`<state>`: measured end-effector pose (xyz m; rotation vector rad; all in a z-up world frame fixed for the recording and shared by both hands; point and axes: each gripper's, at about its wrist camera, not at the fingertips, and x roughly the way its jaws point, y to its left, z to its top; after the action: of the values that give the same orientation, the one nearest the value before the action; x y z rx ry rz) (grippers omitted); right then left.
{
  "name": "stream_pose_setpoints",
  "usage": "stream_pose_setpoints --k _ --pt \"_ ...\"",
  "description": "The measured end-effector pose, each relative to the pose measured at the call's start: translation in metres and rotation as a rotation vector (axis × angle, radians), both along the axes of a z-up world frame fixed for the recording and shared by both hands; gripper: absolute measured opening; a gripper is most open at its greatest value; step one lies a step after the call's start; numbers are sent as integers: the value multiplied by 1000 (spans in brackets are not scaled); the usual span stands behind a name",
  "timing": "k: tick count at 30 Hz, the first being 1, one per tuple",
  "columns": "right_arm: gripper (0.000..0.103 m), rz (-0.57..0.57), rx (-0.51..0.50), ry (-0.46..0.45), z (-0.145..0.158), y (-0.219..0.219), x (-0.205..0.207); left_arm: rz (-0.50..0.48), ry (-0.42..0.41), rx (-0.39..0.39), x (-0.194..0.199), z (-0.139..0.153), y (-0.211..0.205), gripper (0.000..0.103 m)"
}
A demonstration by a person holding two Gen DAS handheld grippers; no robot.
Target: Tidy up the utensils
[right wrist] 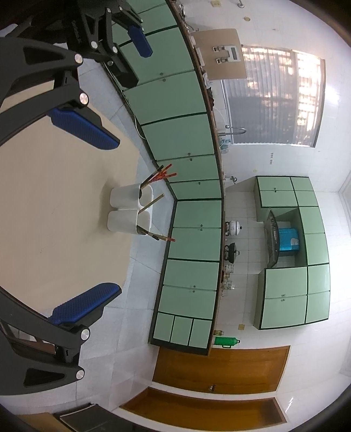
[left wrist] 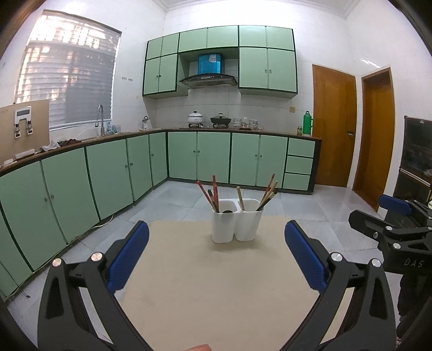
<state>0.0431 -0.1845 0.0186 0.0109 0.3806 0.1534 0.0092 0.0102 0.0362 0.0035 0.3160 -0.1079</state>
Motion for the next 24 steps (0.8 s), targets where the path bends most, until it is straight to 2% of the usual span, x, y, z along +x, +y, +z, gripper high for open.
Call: stream_pose_setpoints --k 24 --pt "97 15 -8 19 -6 9 3 12 14 -3 3 -1 4 98"
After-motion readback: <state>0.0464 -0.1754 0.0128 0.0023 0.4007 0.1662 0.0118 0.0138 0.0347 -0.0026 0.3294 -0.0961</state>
